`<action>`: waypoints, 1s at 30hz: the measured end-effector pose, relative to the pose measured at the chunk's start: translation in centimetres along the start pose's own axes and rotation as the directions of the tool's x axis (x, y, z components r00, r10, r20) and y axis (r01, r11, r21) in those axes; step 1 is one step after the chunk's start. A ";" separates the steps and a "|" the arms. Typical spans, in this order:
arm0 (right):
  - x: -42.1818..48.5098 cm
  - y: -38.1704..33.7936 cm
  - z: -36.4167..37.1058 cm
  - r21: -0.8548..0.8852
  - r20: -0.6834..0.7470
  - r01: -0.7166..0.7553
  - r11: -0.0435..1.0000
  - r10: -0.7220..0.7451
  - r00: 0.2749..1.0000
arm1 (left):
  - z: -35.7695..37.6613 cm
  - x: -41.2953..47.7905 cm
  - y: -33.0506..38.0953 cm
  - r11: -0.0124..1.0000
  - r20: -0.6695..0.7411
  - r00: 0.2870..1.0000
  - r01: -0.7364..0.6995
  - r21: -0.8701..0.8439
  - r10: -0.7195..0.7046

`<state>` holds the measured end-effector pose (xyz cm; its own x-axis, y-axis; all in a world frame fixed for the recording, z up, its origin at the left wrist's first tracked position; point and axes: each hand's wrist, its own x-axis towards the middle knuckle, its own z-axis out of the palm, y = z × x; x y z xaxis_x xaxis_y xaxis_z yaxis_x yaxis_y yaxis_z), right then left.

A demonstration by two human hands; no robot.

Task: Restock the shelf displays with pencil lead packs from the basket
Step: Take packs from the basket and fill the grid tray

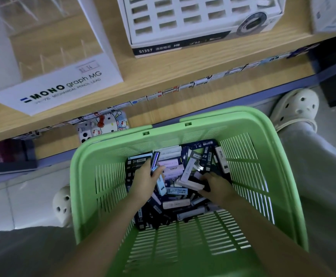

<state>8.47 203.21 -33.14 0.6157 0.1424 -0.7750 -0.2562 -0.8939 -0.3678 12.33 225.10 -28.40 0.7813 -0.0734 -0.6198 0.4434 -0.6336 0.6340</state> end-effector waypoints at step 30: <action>-5.1 -6.4 -1.9 0.675 -0.056 0.051 0.736 -0.017 0.998 | 3.1 -0.9 2.6 0.478 0.216 0.885 0.411 -0.776 -0.411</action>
<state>8.42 207.44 -25.88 0.6610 0.1334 -0.7384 -0.6606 -0.3633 -0.6570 11.44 221.13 -27.62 0.4145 0.0293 -0.9096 0.8741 0.2652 0.4069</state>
